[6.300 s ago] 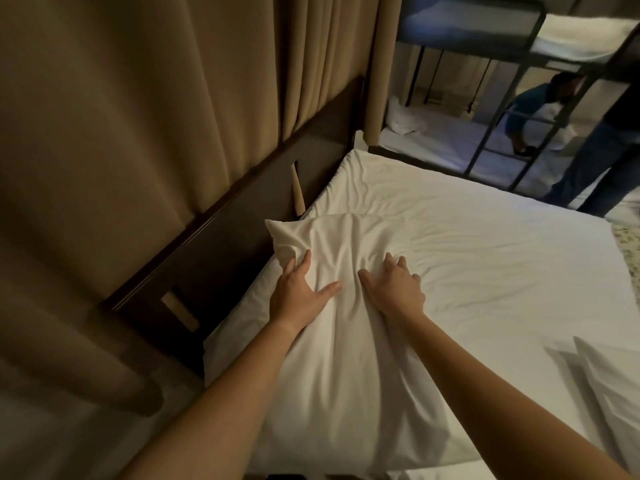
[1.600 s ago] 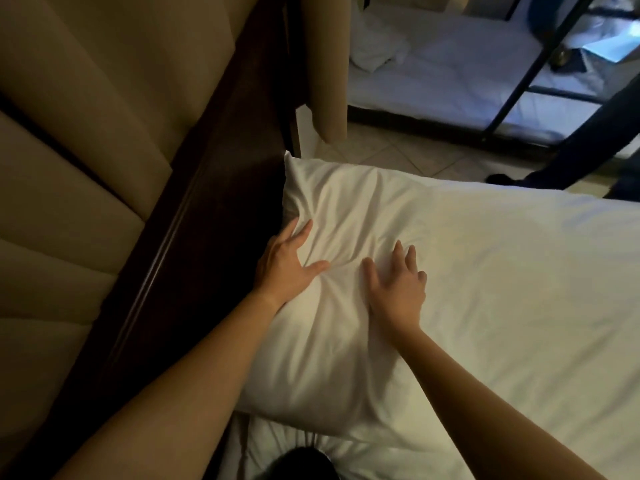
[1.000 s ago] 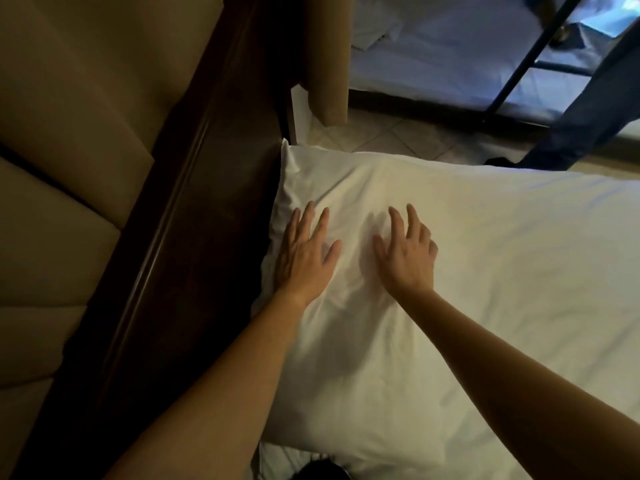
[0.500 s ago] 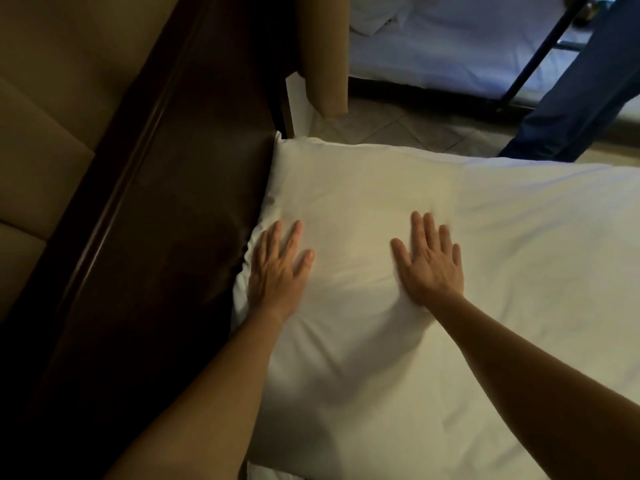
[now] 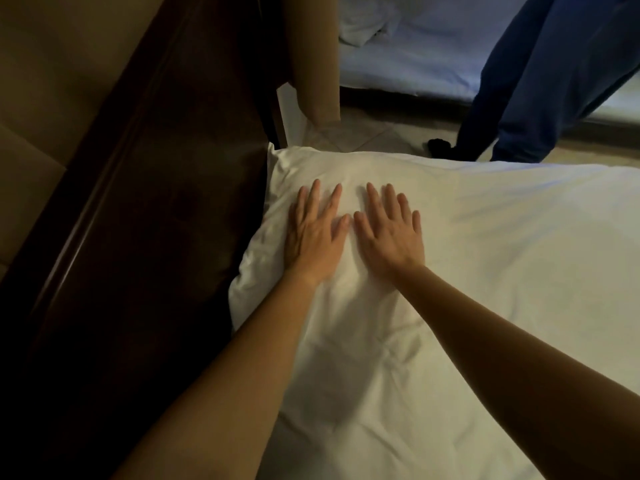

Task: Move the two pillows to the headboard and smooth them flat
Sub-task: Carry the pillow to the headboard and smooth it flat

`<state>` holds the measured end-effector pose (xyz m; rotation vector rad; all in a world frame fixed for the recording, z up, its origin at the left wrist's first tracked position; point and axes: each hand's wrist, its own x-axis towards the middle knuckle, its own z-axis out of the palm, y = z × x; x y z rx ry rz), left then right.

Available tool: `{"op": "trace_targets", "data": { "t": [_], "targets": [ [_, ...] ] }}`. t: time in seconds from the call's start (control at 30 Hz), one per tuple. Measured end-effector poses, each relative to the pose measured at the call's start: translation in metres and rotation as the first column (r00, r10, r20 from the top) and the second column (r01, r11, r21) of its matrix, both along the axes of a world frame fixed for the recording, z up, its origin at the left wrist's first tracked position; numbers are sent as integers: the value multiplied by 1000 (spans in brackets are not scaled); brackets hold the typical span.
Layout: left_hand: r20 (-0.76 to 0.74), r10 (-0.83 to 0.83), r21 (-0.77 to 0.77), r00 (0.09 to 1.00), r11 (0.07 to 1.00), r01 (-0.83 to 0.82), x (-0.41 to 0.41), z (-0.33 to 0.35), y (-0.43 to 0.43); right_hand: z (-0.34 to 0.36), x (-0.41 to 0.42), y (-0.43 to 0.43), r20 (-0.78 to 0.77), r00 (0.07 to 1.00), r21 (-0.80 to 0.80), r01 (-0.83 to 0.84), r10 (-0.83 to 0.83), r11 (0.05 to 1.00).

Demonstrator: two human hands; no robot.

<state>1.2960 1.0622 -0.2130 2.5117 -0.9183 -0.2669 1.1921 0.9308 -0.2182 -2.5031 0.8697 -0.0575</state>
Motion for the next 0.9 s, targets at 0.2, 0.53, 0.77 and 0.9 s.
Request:
{"op": "trace_targets", "data": {
  "t": [0.2, 0.53, 0.77, 0.9],
  "targets": [
    [98, -43, 100, 994, 994, 33, 10, -33, 8, -31, -4, -12, -66, 998, -105, -12, 5, 994],
    [84, 19, 41, 996, 999, -22, 25, -56, 29, -40, 1, -14, -108, 990, -141, 77, -93, 987],
    [73, 26, 52, 997, 998, -30, 27, -54, 33, -35, -21, -31, -159, 973, -51, 163, -169, 985],
    [37, 42, 67, 998, 997, -45, 23, -52, 37, -25, -40, -38, -265, 934, 39, 260, -241, 965]
  ]
}}
